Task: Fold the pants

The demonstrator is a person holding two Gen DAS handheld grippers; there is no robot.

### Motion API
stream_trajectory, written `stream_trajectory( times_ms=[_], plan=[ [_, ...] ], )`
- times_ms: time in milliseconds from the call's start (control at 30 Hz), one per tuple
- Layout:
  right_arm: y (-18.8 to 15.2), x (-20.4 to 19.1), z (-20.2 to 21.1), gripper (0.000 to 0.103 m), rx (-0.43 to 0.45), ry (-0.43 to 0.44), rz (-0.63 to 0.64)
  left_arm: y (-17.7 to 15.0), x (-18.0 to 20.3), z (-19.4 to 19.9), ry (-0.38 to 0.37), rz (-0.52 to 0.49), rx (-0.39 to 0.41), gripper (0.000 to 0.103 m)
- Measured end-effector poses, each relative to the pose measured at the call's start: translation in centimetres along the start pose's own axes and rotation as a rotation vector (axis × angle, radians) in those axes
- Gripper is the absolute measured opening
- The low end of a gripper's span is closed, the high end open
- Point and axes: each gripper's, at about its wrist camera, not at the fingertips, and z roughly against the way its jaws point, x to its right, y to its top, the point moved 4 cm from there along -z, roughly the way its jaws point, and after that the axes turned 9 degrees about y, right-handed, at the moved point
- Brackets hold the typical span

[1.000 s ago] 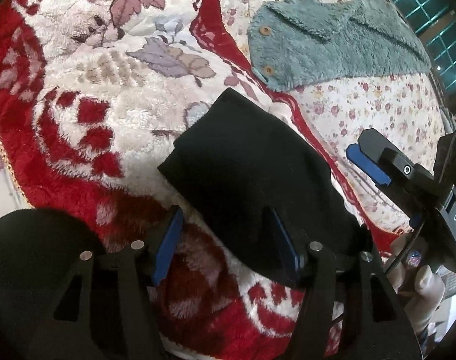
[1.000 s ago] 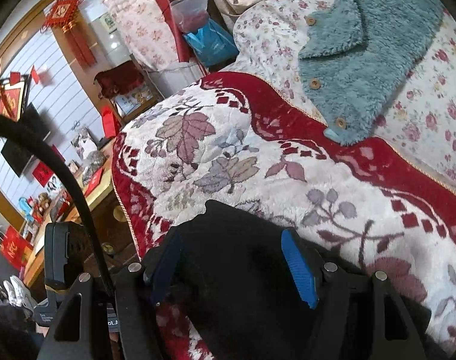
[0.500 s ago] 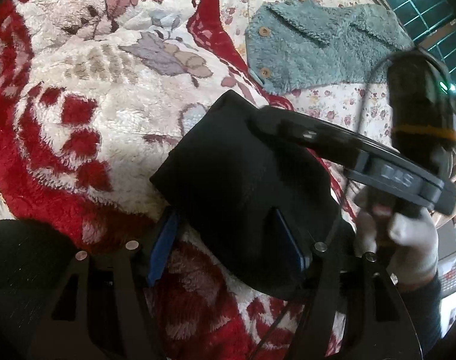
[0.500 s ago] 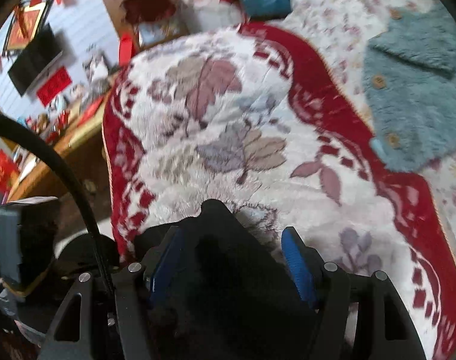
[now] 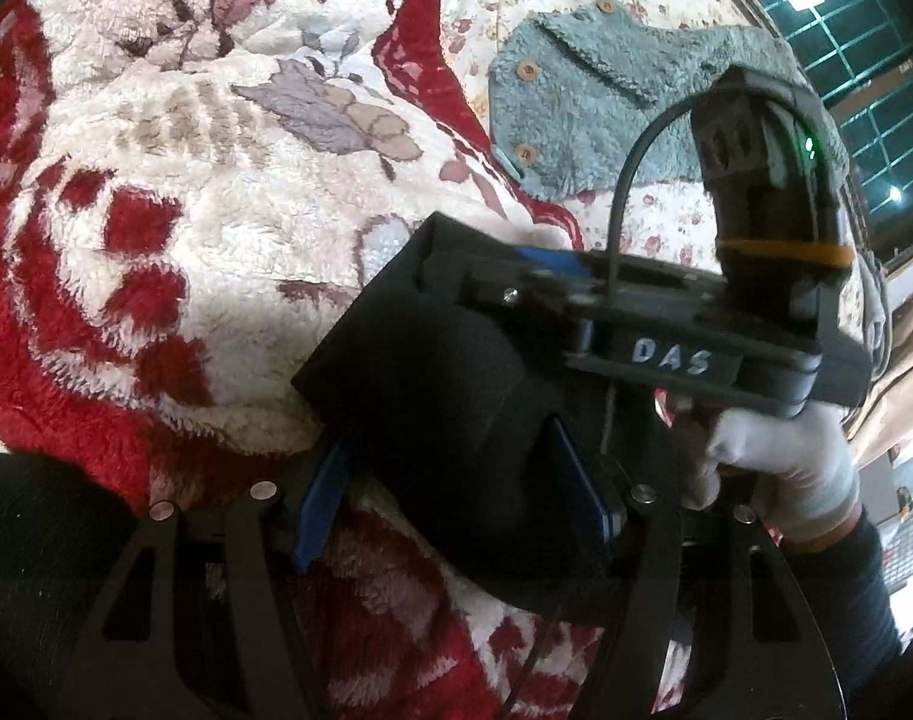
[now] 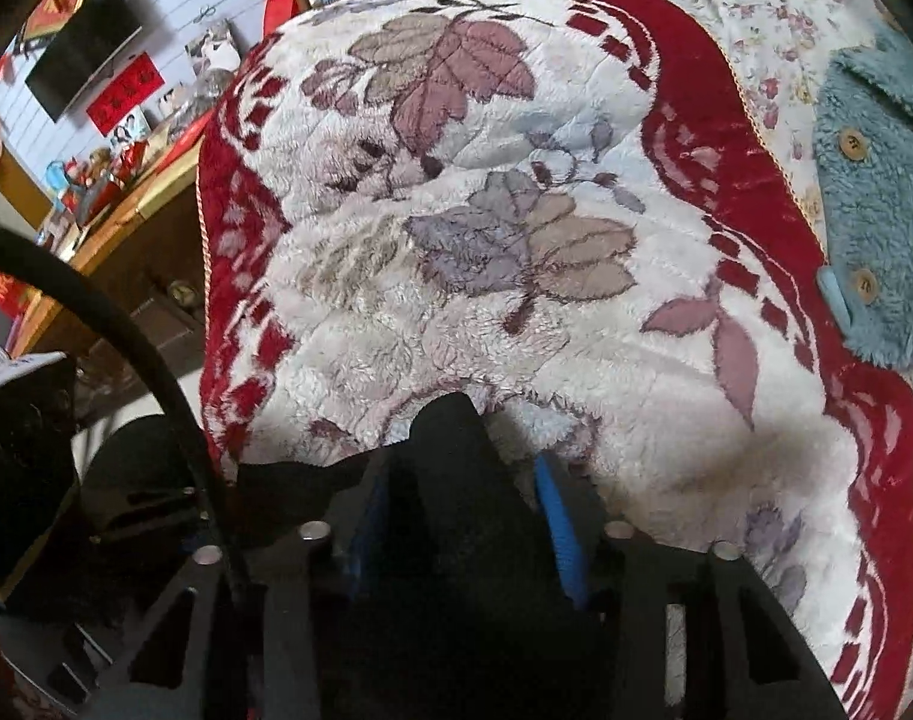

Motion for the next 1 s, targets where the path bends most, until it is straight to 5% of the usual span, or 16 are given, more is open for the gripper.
stream_trajectory(
  times_ms=[133,200,367,733,1000],
  plan=[
    [-0.2,0.1,-0.4,0.026,0.018,-0.026,0.009,0.2,0.0,-0.3,-0.01,0.013,-0.002,0.063],
    [-0.2,-0.1,-0.4,0.023,0.034,-0.037,0.015,0.3,0.3,-0.7,-0.016,0.001,-0.015,0.04],
    [-0.2,-0.8,1.6,0.016,0.121,-0.03,-0.008,0.6,0.2,-0.1,-0.044,0.008,-0.001,0.025],
    [-1.8,-3.3,9.4,0.016,0.362,-0.016,-0.051,0.3,4.8,4.5,-0.059,-0.15,0.115,0.02],
    [-6.7,-3.4,17.4,0.016,0.566,0.029,-0.167,-1.6,11.3,7.9,-0.14,-0.314,0.167,0.019]
  ],
)
